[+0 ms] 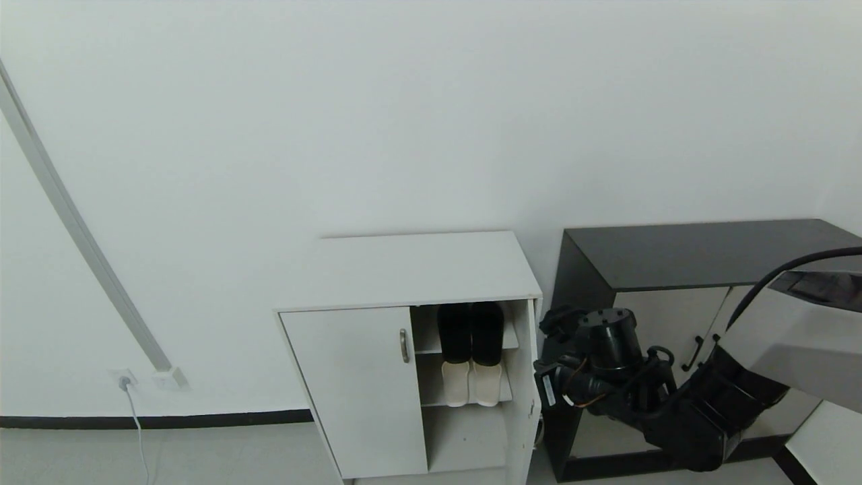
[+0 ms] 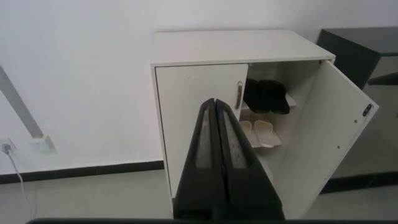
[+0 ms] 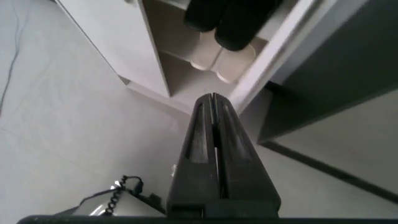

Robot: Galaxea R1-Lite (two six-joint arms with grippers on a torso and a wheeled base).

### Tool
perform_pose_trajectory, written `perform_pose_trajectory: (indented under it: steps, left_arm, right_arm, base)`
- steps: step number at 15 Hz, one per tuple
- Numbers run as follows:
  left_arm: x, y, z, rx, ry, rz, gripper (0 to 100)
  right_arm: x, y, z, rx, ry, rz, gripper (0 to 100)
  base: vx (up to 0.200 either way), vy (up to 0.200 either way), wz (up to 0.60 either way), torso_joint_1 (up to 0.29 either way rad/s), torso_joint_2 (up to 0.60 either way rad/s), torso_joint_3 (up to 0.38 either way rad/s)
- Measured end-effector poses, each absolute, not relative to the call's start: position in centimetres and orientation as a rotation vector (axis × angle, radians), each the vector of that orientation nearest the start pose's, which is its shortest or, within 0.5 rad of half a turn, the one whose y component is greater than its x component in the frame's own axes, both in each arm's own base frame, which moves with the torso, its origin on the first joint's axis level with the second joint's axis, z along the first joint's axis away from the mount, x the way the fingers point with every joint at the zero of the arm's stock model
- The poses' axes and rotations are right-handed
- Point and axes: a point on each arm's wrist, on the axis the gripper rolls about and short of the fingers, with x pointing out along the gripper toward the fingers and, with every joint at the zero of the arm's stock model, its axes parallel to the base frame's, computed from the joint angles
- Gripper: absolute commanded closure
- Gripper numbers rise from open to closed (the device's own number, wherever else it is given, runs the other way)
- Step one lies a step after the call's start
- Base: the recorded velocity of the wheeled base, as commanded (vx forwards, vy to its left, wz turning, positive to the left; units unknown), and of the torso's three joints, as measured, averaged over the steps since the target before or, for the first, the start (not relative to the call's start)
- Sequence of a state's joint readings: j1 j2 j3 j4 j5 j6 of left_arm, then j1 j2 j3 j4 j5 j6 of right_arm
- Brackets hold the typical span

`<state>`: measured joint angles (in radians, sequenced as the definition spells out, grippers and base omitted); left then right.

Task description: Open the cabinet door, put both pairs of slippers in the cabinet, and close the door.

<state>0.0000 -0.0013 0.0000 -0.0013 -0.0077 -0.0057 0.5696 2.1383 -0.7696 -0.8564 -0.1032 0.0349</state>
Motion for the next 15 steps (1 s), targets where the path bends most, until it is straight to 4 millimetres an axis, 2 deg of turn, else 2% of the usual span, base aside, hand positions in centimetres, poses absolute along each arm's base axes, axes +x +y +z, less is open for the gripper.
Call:
perform_pose_trajectory:
  steps: [4, 8, 12, 15]
  left_arm:
    - [-2.3, 0.0, 7.6, -0.006, -0.003, -0.008, 100]
    - [-2.3, 0.0, 7.6, -0.006, -0.003, -0.008, 100]
    - [-2.3, 0.0, 7.6, -0.006, -0.003, -0.008, 100]
    - [-2.3, 0.0, 7.6, -0.006, -0.003, -0.008, 100]
  right_arm:
    - [30.9, 17.9, 4.0, -0.183, 0.531, 0.419, 100]
    - [31.4, 18.0, 2.6, -0.196, 0.557, 0.413, 100]
    - [32.5, 18.9, 1.0, -0.212, 0.567, 0.423, 100]
    - [32.6, 20.9, 1.4, -0.093, 0.514, 0.465, 100]
  base:
    - [0.000, 0.000, 0.00, 0.000, 0.00, 0.000]
    - [0.000, 0.000, 0.00, 0.000, 0.00, 0.000]
    - [0.000, 0.000, 0.00, 0.000, 0.00, 0.000]
    - [0.000, 0.000, 0.00, 0.000, 0.00, 0.000]
